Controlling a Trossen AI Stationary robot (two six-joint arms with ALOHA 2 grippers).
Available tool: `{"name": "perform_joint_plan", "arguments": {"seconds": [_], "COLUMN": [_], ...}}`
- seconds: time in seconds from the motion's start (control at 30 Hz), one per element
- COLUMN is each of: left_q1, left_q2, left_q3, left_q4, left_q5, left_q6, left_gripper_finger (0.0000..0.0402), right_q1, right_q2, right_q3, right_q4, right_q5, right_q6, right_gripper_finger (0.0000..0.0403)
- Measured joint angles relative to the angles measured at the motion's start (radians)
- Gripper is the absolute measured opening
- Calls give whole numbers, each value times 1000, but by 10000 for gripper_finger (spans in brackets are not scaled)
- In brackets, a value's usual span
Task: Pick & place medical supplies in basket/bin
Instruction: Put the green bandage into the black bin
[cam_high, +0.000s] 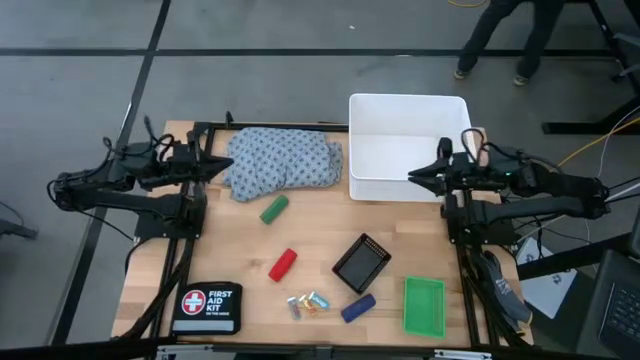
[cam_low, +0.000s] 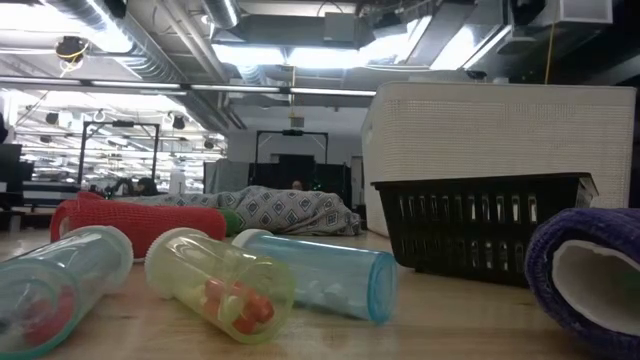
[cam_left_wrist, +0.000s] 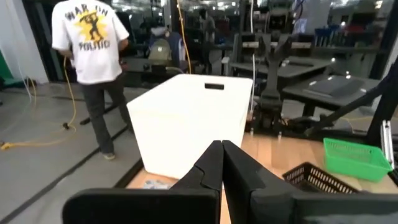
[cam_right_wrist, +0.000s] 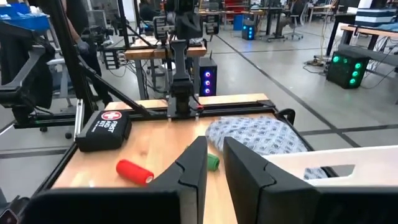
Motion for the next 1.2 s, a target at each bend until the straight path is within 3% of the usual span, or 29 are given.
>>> {"name": "perform_joint_plan", "arguments": {"seconds": [0.17, 0.43, 0.63, 0.73, 0.93, 1.2], "left_q1": [0, 0, 0, -3, -50, -88], "left_q2": [76, 294, 481, 584, 716, 772], "left_q3": [-1, -1, 1, 1, 0, 0], "left_q4": [-13, -97, -96, -100, -99, -133], "left_q5": [-12, -14, -10, -20, -157, -157], "left_q6": [-3, -53, -139, -192, -277, -498], "left_gripper_finger": [28, 129, 185, 194, 196, 196], "right_q1": [0, 3, 36, 56, 99, 162], "right_q2": [103, 225, 243, 242, 244, 246], "right_q3": [0, 0, 0, 0, 0, 0], "right_q4": [100, 187, 190, 191, 191, 190], "right_q5": [46, 274, 280, 280, 280, 280], "right_q6": [-5, -80, -67, -49, -46, -45], "right_gripper_finger": [59, 115, 155, 159, 156, 160]}}
